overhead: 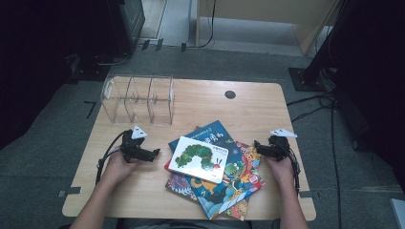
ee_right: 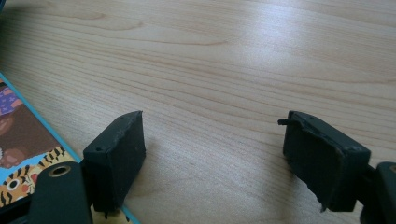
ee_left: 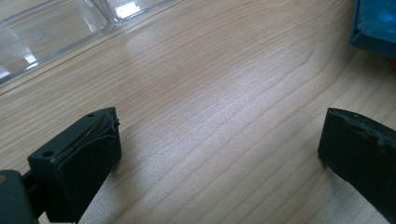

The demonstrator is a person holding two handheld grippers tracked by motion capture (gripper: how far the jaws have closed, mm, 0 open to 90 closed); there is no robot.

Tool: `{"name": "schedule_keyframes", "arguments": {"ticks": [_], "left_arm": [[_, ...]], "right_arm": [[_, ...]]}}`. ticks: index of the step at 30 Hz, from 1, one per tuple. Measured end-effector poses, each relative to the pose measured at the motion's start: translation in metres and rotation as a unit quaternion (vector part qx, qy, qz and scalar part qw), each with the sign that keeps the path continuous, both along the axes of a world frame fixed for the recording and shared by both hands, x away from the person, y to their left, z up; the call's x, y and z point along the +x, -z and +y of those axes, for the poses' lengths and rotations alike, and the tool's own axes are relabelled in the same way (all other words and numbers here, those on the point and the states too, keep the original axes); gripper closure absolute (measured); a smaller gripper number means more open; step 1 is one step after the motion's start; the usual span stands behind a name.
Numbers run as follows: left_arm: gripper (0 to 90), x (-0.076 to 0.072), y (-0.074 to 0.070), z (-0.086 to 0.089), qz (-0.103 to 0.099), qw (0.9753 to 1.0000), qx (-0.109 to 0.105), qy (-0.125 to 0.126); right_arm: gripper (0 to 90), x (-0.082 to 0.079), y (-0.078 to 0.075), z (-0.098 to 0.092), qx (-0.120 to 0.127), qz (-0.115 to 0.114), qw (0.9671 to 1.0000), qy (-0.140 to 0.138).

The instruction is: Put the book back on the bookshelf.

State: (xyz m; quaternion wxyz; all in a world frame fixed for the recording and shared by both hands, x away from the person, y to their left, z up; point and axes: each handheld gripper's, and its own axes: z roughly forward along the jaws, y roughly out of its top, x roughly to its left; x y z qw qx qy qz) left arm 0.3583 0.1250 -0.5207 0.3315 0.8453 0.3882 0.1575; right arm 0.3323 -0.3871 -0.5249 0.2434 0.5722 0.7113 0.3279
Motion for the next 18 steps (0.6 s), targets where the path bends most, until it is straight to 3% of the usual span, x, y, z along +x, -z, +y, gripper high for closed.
{"name": "schedule_keyframes", "arguments": {"ticks": [7,8,9,10,11,13,14,18], "left_arm": [[0.2,0.000,0.000,0.000,-0.002,1.0000,-0.002,-0.003],[3.3,-0.002,-0.001,0.002,-0.006,1.0000,-0.004,-0.005],[14.0,-0.005,-0.004,0.003,-0.013,0.9998,-0.010,-0.006],[30.8,-0.007,-0.005,0.005,-0.016,0.9997,-0.014,-0.009],[42.8,-0.008,-0.007,0.005,-0.012,0.9998,-0.010,-0.009],[43.9,-0.008,-0.010,0.004,-0.002,1.0000,-0.003,-0.004],[49.1,-0.009,-0.012,0.004,0.005,1.0000,-0.003,0.002],[59.2,-0.010,-0.021,-0.002,0.025,0.9994,-0.018,0.018]], "right_arm": [[29.4,-0.004,-0.006,-0.008,0.005,0.001,0.9999,0.010],[30.3,-0.005,-0.008,-0.009,0.007,-0.003,0.9999,0.011],[31.8,-0.006,-0.011,-0.009,0.010,-0.008,0.9999,0.010],[33.7,-0.008,-0.014,-0.008,0.015,-0.014,0.9998,0.009],[34.6,-0.010,-0.017,-0.007,0.022,-0.018,0.9996,0.006],[36.9,-0.014,-0.022,-0.004,0.037,-0.022,0.9991,-0.001],[39.6,-0.016,-0.024,-0.001,0.041,-0.024,0.9988,-0.006],[49.2,-0.027,-0.031,0.014,0.037,-0.032,0.9981,-0.038]]}}
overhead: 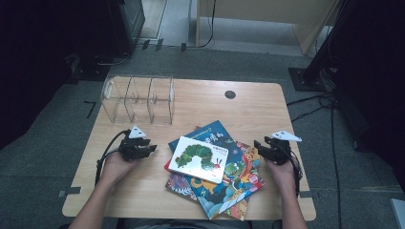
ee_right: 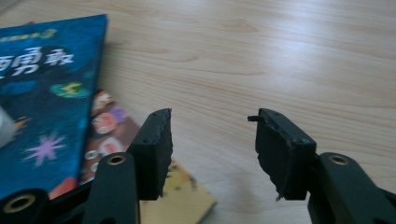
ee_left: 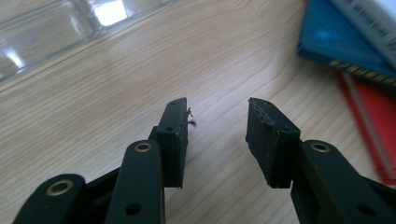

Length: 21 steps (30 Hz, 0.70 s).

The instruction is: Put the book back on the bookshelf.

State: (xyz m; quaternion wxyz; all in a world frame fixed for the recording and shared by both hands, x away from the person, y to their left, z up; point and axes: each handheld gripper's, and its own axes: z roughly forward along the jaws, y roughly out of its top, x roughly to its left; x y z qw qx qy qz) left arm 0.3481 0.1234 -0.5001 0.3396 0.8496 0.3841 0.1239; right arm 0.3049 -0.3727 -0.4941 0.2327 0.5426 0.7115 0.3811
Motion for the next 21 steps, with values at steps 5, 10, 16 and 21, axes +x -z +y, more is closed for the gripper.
{"name": "schedule_keyframes", "arguments": {"ticks": [5,10,16,21], "left_arm": [[72.7,-0.002,-0.009,-0.009,0.014,0.9994,-0.015,0.027],[80.2,-0.004,-0.016,-0.028,0.023,0.9975,-0.031,0.060],[86.9,-0.003,-0.018,-0.042,0.031,0.9950,-0.030,0.090],[88.0,-0.001,-0.018,-0.053,0.038,0.9923,-0.033,0.113]], "right_arm": [[61.0,-0.010,-0.004,0.014,0.021,0.010,0.9995,-0.023],[81.3,-0.029,-0.008,0.034,0.042,0.019,0.9969,-0.063],[88.7,-0.046,-0.007,0.054,0.042,0.029,0.9944,-0.092],[88.8,-0.060,-0.002,0.079,0.030,0.045,0.9909,-0.123]]}}
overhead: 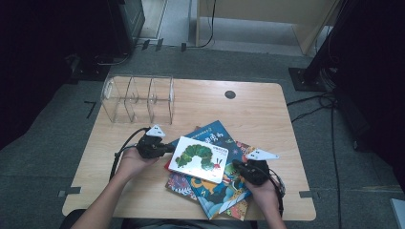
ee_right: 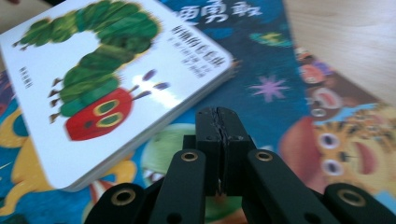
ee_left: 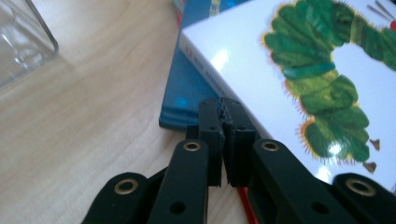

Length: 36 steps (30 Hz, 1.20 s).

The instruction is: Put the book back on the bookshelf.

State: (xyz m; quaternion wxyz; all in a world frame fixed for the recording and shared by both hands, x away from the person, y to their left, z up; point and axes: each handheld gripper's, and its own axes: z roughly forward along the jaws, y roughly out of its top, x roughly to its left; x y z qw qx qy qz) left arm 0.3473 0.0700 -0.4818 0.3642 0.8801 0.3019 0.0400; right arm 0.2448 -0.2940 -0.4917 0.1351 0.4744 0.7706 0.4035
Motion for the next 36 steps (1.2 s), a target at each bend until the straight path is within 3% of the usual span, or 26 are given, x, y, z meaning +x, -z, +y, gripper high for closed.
{"name": "schedule_keyframes", "arguments": {"ticks": [2,7,10,14,26,36], "left_arm": [[88.1,0.002,-0.001,-0.002,0.011,0.9998,-0.017,0.005],[90.0,0.001,0.000,-0.006,0.012,0.9998,-0.010,0.008],[90.0,0.000,0.000,-0.005,0.017,0.9997,-0.014,0.006],[90.0,-0.003,-0.001,-0.003,0.019,0.9997,-0.015,0.000],[90.0,-0.026,-0.004,0.014,0.023,0.9987,-0.035,-0.029],[90.0,-0.047,-0.006,0.025,0.031,0.9980,-0.032,-0.045]], "right_arm": [[88.8,-0.002,0.002,0.007,-0.003,0.000,0.9999,-0.010],[90.0,-0.003,0.003,0.018,0.006,0.002,0.9996,-0.026],[90.0,-0.003,0.002,0.020,-0.002,-0.001,0.9997,-0.025],[90.0,0.000,0.002,0.019,0.005,0.004,0.9997,-0.023],[90.0,0.031,0.001,0.031,-0.007,0.001,0.9998,-0.019],[90.0,0.054,0.000,0.044,-0.015,0.001,0.9994,-0.031]]}}
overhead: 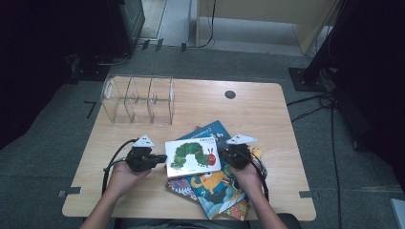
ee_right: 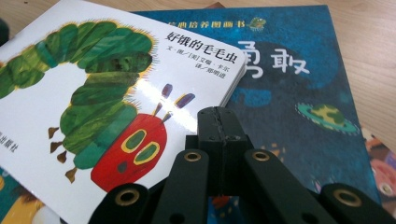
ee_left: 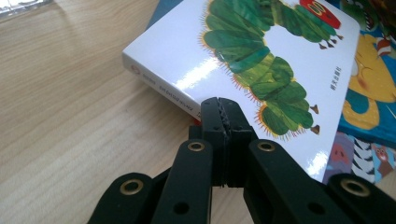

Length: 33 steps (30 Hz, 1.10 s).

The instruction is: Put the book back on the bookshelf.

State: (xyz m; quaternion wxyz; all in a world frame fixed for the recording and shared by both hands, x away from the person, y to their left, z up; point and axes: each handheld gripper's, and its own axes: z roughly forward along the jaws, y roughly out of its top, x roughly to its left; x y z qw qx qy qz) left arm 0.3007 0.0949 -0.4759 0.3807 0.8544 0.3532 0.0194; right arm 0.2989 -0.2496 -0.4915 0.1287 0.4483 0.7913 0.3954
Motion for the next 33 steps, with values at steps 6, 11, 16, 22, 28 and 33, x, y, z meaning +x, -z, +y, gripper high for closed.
{"name": "schedule_keyframes", "arguments": {"ticks": [6,11,16,22,28,33], "left_arm": [[90.0,-0.010,-0.002,0.002,0.003,1.0000,-0.002,-0.001],[90.0,-0.017,-0.003,0.003,0.007,1.0000,-0.003,0.000],[88.9,-0.024,-0.004,0.003,0.010,0.9999,-0.003,0.002],[83.1,-0.025,-0.005,0.004,0.023,0.9997,-0.001,0.004],[62.2,-0.019,-0.009,0.012,0.024,0.9996,0.013,-0.012],[54.0,-0.007,-0.016,0.023,0.037,0.9991,-0.008,-0.018]], "right_arm": [[90.0,0.008,0.001,0.006,0.004,-0.001,1.0000,-0.003],[90.0,0.016,0.000,0.014,-0.003,-0.005,1.0000,-0.007],[90.0,0.021,0.001,0.019,0.000,-0.011,0.9999,-0.007],[90.0,0.029,0.002,0.023,0.003,-0.011,0.9999,-0.013],[88.8,0.032,0.002,0.019,0.015,-0.006,0.9997,-0.020],[89.8,0.026,0.001,0.015,0.009,-0.001,0.9997,-0.024]]}}
